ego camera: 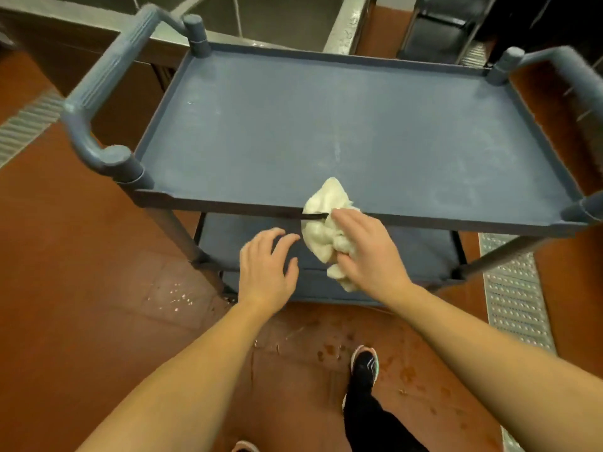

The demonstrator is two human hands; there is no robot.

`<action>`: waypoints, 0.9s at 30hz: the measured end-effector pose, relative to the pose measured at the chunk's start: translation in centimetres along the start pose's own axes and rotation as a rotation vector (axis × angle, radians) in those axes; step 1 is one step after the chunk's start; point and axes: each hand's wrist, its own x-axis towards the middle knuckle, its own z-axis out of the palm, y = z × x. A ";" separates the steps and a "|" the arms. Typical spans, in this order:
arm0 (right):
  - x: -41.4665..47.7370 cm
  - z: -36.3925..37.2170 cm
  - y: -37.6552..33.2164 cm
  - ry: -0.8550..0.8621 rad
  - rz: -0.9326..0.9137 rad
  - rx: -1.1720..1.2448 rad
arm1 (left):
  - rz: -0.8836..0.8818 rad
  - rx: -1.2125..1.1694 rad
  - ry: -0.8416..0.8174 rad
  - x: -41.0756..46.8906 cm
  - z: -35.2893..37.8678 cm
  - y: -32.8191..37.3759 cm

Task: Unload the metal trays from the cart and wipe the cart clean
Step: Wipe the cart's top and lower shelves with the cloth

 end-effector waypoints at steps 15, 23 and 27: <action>1.1 23.1 12.1 0.123 0.332 0.183 | -0.283 -0.361 -0.042 0.5 20.7 -13.4; 7.9 34.6 17.1 0.044 0.110 0.012 | -0.172 -0.400 0.236 4.2 29.9 -16.2; 8.6 34.0 20.2 0.098 0.226 0.056 | -0.020 -0.121 0.298 4.1 30.7 -17.0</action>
